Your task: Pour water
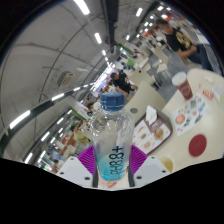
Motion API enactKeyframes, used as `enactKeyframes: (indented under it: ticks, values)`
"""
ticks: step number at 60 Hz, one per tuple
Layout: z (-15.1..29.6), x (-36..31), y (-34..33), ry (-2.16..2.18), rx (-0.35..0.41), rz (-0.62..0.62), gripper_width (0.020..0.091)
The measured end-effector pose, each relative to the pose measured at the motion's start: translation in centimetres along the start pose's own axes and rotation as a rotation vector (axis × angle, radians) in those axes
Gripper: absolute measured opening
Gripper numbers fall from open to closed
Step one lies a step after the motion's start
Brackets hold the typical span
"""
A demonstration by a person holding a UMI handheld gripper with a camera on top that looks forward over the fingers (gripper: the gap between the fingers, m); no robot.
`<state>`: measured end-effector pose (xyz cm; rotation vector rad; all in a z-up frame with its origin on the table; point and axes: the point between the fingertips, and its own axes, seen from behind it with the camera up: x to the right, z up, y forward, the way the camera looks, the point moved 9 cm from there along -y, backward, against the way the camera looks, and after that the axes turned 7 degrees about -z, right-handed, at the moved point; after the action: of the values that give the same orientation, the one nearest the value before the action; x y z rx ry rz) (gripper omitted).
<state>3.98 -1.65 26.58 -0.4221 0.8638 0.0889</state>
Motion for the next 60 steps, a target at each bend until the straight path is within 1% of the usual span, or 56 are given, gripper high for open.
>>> enactKeyframes:
  ticks: [7,8,11,17,22,25,28,39,40,41,42,46,48,53,58,59,60]
  values:
    - [4.6,1.5,-1.0,-0.412,0.144,-0.116,0.04]
    - [5.4,2.2,-2.0,-0.461,0.163,-0.127,0.04]
    - [6.6,4.2,-1.3,-0.593,0.194,-0.183,0.0402]
    - [6.7,9.1,-1.3,-0.779,0.21,-0.284,0.0399]
    - [6.5,13.1,-0.2,-0.844,0.17,-0.348,0.04]
    - [5.1,15.6,0.2,-0.856,0.151,-0.367,0.04]
    - [4.7,17.3,0.6,-0.855,0.115,-0.376,0.04]
    - [1.8,22.0,1.5,-0.863,0.061,-0.402,0.0399]
    - [1.6,22.4,1.5,-0.86,0.054,-0.406,0.0408]
    - [1.5,22.3,1.6,-0.856,0.078,-0.396,0.0411]
    - [1.4,22.4,1.4,-0.848,0.085,-0.392,0.0407]
    - [1.3,22.6,1.4,-0.826,0.095,-0.396,0.041]
    - [1.3,22.6,1.3,-0.818,0.099,-0.396,0.0424]
    - [1.3,22.7,1.5,-0.816,0.097,-0.401,0.0504]
    - [1.3,22.7,1.3,-0.813,0.065,-0.433,0.0571]
    - [1.2,22.8,1.2,-0.812,0.052,-0.443,0.0593]
    - [1.1,22.8,1.1,-0.812,0.037,-0.45,0.0639]
